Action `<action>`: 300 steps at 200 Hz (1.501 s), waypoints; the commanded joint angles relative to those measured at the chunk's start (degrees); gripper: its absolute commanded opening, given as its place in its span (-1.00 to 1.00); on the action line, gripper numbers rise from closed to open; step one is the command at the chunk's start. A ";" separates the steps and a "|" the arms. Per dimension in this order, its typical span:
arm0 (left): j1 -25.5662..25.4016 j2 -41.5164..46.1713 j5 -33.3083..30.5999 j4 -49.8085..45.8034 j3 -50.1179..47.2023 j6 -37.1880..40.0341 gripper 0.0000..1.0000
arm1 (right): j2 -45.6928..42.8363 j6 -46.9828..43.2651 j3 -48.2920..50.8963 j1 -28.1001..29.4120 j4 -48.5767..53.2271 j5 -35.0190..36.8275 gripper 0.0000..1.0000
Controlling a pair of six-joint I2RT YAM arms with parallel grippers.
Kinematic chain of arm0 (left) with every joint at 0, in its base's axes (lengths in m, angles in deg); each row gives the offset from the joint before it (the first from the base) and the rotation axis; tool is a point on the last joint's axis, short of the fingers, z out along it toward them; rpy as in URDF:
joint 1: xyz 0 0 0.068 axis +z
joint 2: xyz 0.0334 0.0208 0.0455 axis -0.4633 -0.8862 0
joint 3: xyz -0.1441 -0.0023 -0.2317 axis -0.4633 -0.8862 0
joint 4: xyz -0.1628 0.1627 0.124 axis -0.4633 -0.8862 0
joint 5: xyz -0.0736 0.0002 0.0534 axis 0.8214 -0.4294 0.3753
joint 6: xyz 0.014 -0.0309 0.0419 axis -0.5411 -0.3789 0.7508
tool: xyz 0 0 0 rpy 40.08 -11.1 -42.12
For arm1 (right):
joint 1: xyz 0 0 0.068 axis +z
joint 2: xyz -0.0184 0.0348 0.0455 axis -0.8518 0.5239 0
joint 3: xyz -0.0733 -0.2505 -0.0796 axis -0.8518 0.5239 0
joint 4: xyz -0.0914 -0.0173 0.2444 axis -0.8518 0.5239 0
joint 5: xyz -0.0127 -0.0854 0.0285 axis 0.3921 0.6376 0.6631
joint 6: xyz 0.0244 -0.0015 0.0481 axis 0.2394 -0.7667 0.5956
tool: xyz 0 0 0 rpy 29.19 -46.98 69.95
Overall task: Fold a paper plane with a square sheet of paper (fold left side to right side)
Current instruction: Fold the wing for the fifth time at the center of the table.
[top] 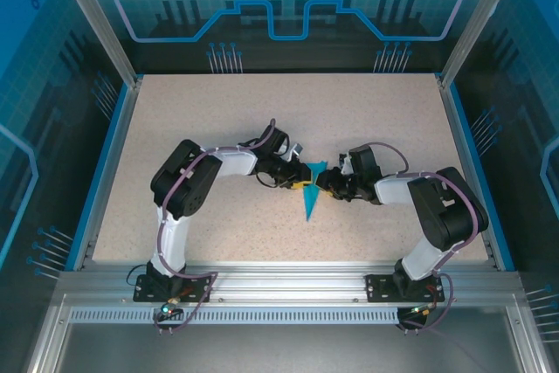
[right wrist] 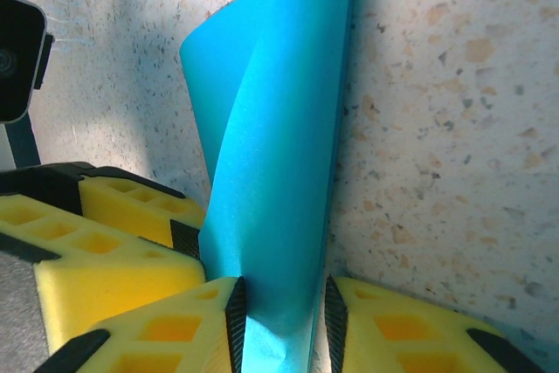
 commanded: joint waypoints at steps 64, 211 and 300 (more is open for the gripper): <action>0.20 -0.96 -0.29 -2.39 2.42 2.34 -0.93 | 3.43 -1.77 -0.34 1.23 3.68 0.92 -0.36; 1.37 1.57 -4.57 -6.74 1.49 7.17 -1.00 | 2.27 -2.95 -0.96 1.13 4.26 0.17 -0.31; 1.44 -1.24 -4.48 -6.87 1.96 7.70 -1.00 | -1.00 -4.79 -2.36 0.09 6.53 -0.58 -0.26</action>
